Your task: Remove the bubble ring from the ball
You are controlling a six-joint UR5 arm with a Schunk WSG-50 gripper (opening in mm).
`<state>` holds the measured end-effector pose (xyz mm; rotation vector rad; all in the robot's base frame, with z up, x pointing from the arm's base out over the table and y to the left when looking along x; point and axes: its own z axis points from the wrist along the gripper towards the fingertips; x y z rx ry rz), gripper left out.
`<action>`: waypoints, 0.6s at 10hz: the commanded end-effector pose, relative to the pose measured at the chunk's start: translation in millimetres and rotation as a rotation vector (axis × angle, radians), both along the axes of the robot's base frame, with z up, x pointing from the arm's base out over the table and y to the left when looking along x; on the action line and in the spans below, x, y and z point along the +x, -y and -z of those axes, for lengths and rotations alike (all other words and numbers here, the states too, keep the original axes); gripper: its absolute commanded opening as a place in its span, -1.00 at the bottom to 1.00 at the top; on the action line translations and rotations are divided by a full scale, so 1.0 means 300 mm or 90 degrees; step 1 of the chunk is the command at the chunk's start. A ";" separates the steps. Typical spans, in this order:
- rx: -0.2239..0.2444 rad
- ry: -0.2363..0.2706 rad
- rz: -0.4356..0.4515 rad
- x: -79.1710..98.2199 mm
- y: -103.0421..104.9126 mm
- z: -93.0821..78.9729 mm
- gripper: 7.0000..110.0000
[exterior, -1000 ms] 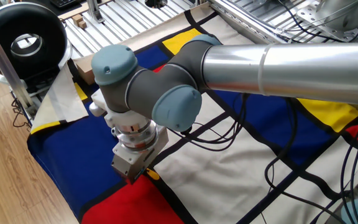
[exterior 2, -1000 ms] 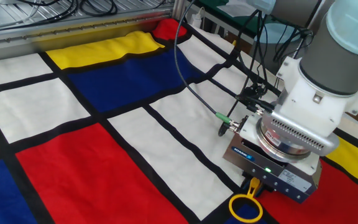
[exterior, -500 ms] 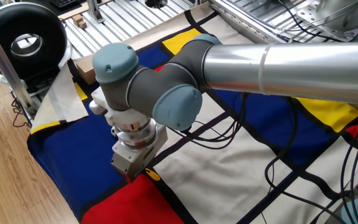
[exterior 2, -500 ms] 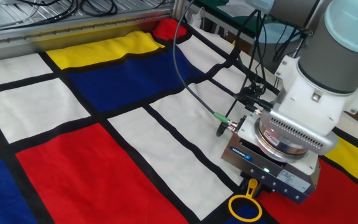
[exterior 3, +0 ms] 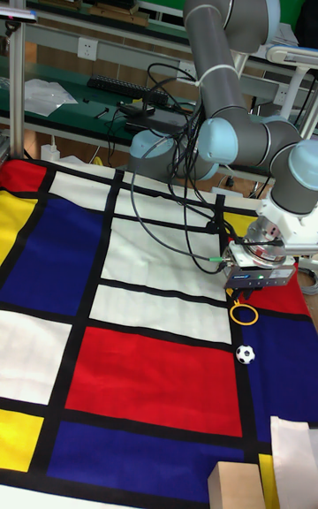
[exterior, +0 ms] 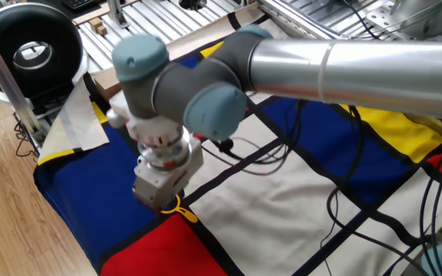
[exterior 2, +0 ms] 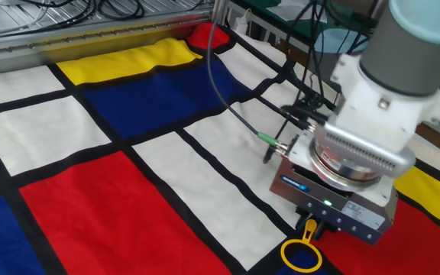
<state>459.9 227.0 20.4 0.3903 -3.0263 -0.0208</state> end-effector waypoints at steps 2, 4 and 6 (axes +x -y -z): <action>0.004 0.029 0.011 0.118 0.061 -0.077 -0.71; 0.007 0.042 -0.004 0.162 0.107 -0.105 -0.71; 0.003 0.039 -0.003 0.189 0.185 -0.144 -0.71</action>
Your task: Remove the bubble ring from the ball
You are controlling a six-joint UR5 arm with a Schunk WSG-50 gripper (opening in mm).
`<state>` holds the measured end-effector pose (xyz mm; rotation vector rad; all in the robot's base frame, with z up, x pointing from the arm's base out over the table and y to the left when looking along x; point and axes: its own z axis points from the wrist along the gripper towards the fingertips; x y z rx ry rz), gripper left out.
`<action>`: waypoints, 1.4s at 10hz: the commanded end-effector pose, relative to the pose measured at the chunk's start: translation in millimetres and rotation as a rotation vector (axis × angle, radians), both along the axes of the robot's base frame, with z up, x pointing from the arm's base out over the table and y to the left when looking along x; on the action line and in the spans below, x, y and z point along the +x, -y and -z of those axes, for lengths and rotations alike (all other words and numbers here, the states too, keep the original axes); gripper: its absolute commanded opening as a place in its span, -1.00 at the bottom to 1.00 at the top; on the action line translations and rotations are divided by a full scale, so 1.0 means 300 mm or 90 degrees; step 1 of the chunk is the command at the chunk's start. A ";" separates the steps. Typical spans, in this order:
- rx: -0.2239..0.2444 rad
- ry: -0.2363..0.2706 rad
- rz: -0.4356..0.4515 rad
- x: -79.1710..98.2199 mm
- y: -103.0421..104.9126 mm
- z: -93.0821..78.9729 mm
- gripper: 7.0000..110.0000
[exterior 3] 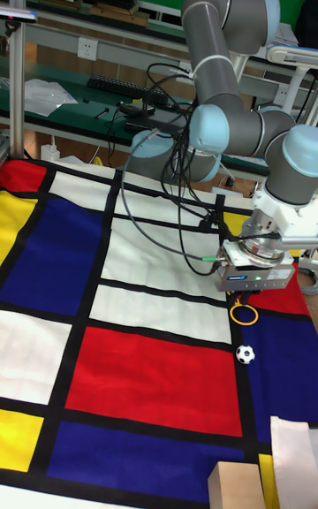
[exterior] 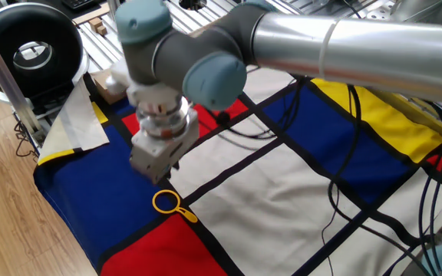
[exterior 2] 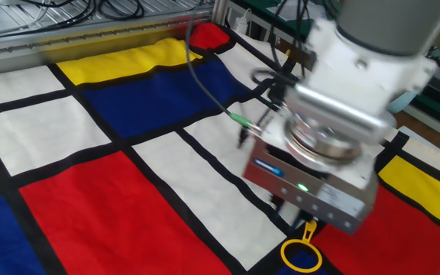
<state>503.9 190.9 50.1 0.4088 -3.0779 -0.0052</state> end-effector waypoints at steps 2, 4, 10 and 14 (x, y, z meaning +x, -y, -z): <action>0.001 0.017 0.005 0.045 0.145 -0.005 -0.71; -0.001 0.021 -0.005 0.011 0.196 0.029 -0.71; -0.005 -0.009 -0.068 -0.047 0.240 0.036 -0.71; -0.016 -0.051 -0.128 -0.103 0.257 0.025 -0.71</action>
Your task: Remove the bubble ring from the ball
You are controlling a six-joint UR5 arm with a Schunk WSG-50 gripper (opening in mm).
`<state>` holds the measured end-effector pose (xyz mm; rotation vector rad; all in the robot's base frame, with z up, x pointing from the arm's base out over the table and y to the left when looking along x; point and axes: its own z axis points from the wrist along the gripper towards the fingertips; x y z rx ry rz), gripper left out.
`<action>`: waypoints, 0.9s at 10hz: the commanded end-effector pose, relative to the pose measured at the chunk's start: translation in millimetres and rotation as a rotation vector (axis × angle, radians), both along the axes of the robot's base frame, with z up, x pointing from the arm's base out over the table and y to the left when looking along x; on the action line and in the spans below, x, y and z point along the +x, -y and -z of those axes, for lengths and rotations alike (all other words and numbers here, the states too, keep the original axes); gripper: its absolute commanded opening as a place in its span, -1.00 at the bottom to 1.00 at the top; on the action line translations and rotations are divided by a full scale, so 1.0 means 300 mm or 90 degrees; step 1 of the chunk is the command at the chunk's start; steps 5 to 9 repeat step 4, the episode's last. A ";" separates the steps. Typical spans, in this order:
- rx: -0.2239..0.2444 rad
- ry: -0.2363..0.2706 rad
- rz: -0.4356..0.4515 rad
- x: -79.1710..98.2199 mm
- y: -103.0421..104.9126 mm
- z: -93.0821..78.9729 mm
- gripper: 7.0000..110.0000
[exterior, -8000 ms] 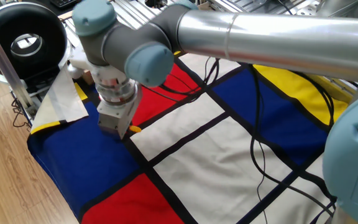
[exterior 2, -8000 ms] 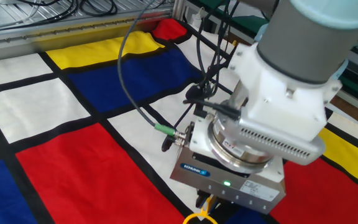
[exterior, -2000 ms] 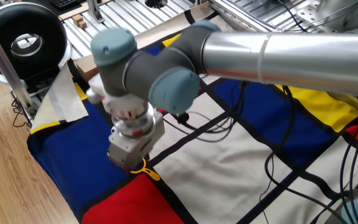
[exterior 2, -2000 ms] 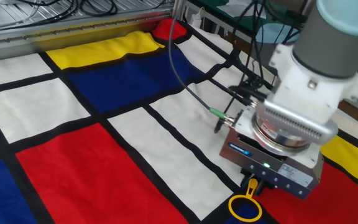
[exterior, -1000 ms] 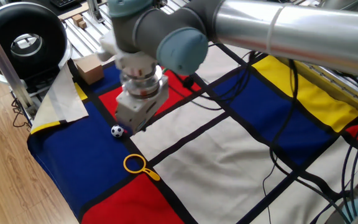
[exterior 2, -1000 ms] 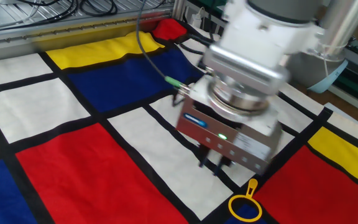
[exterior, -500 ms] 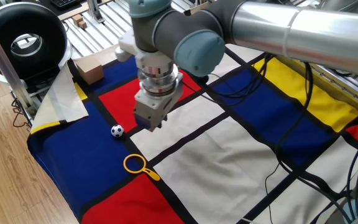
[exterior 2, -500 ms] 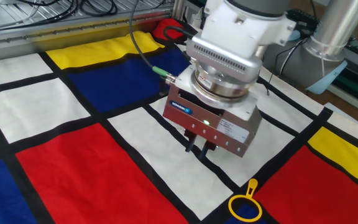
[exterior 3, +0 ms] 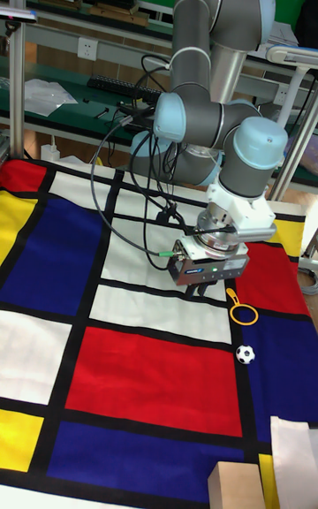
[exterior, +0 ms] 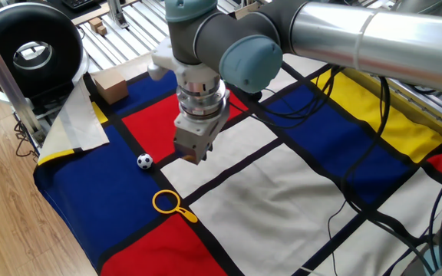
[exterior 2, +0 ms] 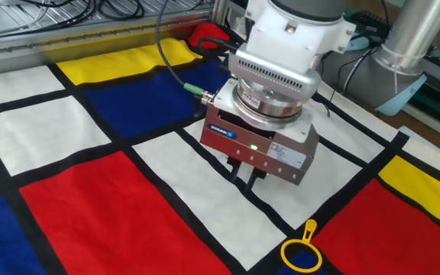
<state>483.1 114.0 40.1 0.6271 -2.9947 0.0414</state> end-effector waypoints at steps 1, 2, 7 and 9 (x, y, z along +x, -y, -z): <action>0.005 -0.026 -0.034 -0.033 -0.001 -0.008 -0.71; 0.009 -0.025 -0.034 -0.031 -0.007 -0.009 -0.71; 0.012 -0.025 -0.033 -0.031 -0.012 -0.010 -0.71; 0.012 -0.025 -0.033 -0.031 -0.012 -0.010 -0.71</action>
